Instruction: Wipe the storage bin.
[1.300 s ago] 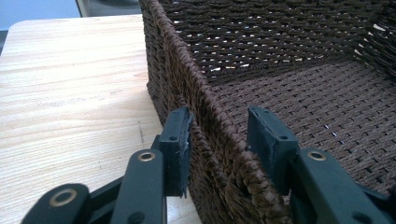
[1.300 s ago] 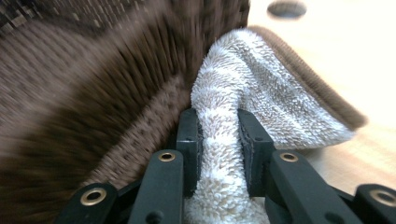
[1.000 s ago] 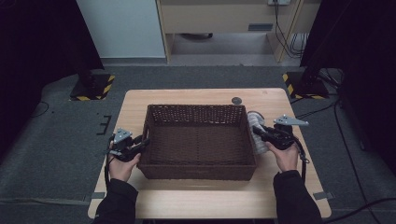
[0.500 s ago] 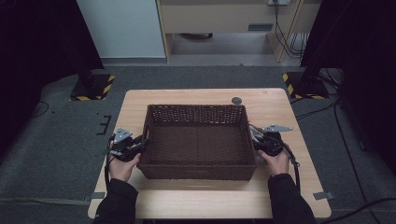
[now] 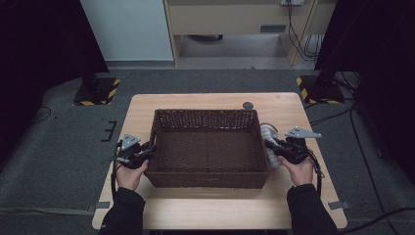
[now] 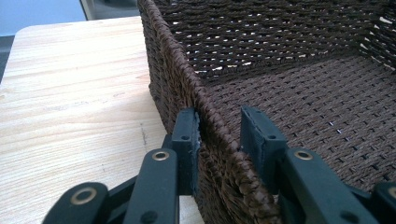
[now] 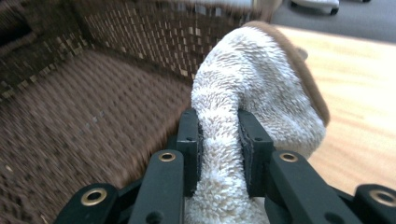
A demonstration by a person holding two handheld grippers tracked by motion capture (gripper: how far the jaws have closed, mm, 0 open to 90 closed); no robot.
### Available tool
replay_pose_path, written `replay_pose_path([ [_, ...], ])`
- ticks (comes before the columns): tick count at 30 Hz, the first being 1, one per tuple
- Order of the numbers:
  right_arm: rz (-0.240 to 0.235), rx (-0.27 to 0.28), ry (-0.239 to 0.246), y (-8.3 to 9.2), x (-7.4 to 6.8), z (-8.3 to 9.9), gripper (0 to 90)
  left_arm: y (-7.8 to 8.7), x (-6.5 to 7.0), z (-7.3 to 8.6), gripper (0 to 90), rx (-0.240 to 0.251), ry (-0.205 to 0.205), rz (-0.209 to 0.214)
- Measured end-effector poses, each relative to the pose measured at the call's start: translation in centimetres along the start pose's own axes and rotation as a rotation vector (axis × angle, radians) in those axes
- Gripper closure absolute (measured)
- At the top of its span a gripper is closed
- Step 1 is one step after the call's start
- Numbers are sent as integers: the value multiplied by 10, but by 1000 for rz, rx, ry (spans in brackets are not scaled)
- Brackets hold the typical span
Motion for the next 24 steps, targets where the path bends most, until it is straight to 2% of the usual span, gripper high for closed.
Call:
replay_pose_path([
  [2,1,-25,-16,-7,4,9,741,-1,0,-1,667,0,1,1],
  [5,10,-91,-56,-19,11,24,741,-4,0,-2,666,2,1,2],
  [7,21,-139,-61,-27,15,33,741,-5,0,-3,666,3,-4,1],
  [9,22,-152,-77,-31,17,38,741,-6,-1,-4,664,4,-4,4],
  [13,29,-110,-67,-22,14,31,741,-7,-2,-3,625,7,14,2],
  [17,26,11,-44,2,9,11,741,-7,-6,-2,482,10,30,-31],
  [19,19,59,-27,12,3,1,741,-7,-6,-3,461,13,29,-34],
  [21,8,78,-11,16,-3,-4,741,-5,-7,-3,434,16,30,-35],
  [24,4,43,2,11,-7,0,741,0,-7,-6,411,31,42,-25],
])
Point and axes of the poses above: each handheld gripper's, and its own axes: y roughly backward along the jaws, z roughly out of its underside, x roughly to its right, the point moved 4 cm from there along -y, roughly forward along the jaws, and after that the axes turned 15 degrees about -z, right-handed, at the moved point
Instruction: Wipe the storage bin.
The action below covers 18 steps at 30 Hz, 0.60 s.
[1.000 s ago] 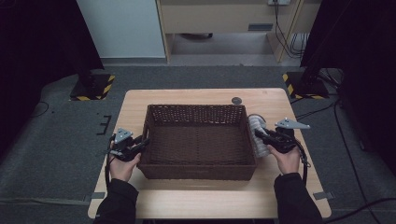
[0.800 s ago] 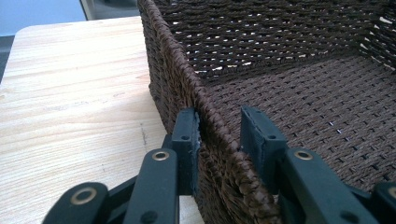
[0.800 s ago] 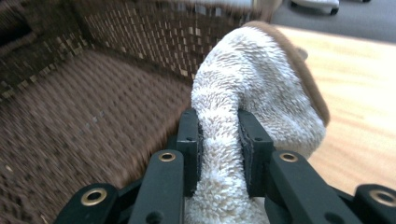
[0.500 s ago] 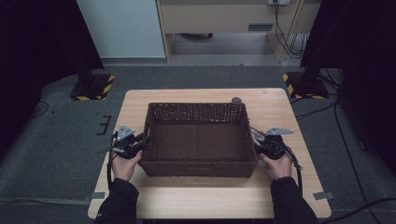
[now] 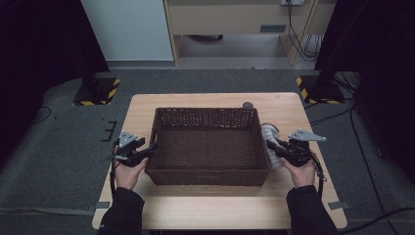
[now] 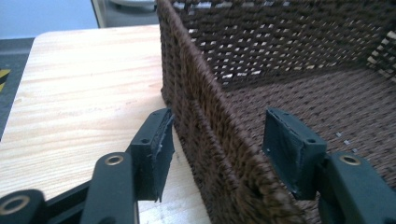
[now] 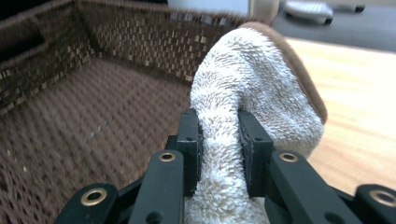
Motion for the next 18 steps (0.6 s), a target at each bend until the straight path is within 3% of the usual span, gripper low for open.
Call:
replay_pose_path([
  [5,7,-60,-22,-10,5,16,741,9,2,-1,446,8,-30,3],
  [10,27,-152,-32,-25,6,34,741,18,4,1,509,1,-10,29],
  [15,35,-185,-66,-31,13,45,740,21,8,8,557,-20,-41,23],
  [18,39,-184,-65,-31,12,44,739,20,7,9,582,-23,-18,37],
])
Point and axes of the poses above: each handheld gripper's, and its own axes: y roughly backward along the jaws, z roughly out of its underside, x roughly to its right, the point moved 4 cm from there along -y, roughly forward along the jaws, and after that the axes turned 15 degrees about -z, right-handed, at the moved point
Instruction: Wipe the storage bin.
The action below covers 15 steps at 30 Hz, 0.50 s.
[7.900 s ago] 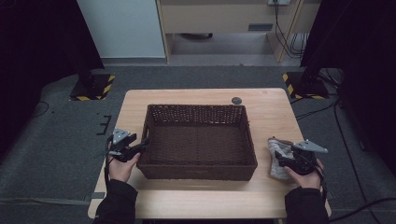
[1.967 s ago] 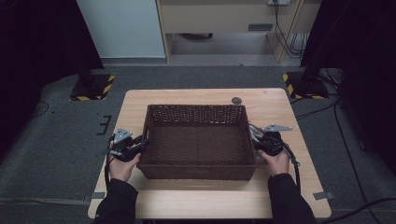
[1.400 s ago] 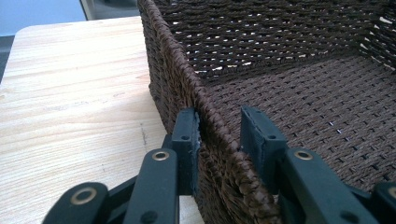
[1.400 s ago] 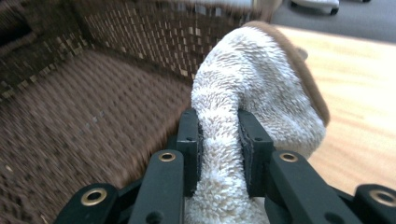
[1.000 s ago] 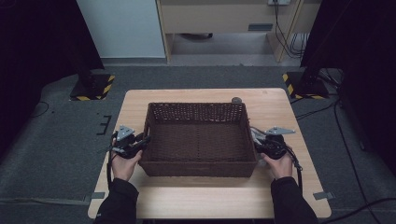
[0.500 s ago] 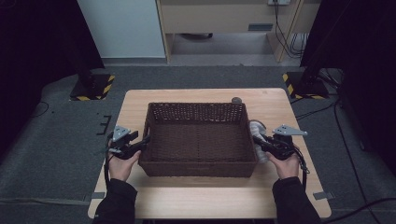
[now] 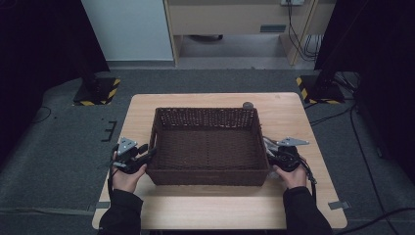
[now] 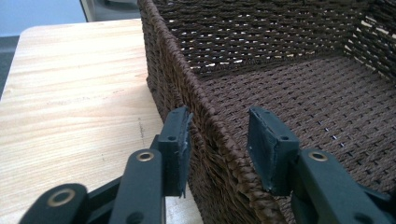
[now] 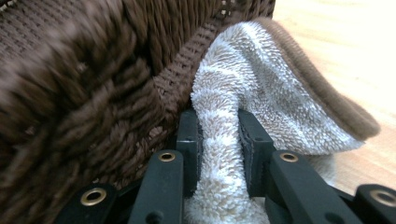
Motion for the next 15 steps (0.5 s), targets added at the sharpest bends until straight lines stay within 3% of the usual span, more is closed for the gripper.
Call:
replay_pose_path([
  [3,5,34,8,10,0,-5,739,-1,1,0,627,-4,5,15],
  [9,-35,214,55,47,-18,-26,739,0,1,0,664,-3,20,4],
  [11,-51,229,69,53,-23,-27,739,-1,1,0,667,-1,16,-3],
  [15,-57,187,82,46,-27,-18,739,-1,1,-1,673,3,10,-10],
])
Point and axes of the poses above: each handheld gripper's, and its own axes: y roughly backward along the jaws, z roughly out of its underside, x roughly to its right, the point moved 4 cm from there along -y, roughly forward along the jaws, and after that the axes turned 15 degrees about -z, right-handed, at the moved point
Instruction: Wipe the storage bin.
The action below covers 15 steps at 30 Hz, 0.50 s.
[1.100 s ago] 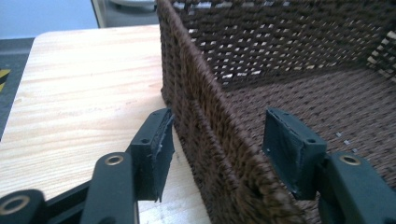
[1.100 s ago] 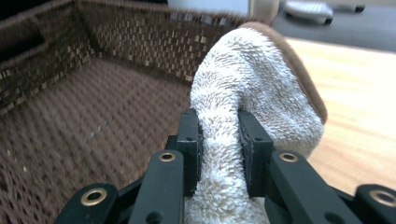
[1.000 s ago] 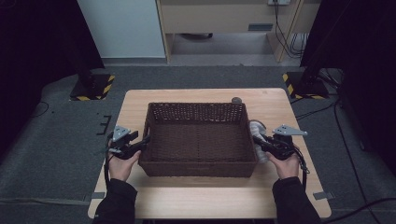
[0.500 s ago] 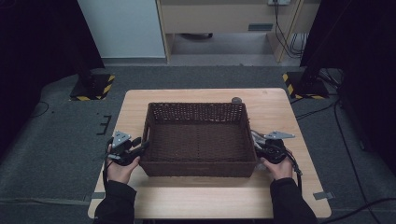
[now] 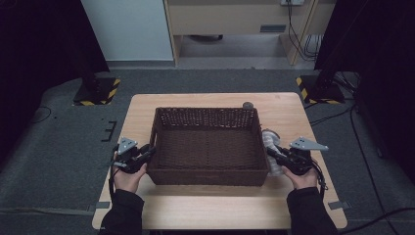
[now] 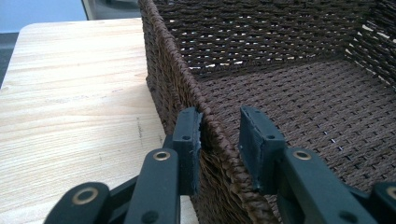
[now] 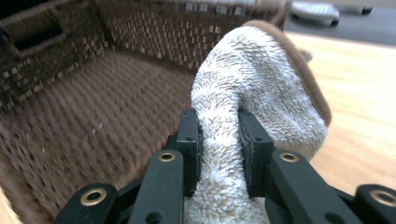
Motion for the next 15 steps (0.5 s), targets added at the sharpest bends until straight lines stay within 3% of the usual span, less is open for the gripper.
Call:
replay_pose_path([
  [10,14,-167,-82,-29,16,37,739,-4,-2,-2,675,4,-1,0],
  [15,25,-166,-80,-28,14,36,738,-4,-3,-2,675,5,2,4],
])
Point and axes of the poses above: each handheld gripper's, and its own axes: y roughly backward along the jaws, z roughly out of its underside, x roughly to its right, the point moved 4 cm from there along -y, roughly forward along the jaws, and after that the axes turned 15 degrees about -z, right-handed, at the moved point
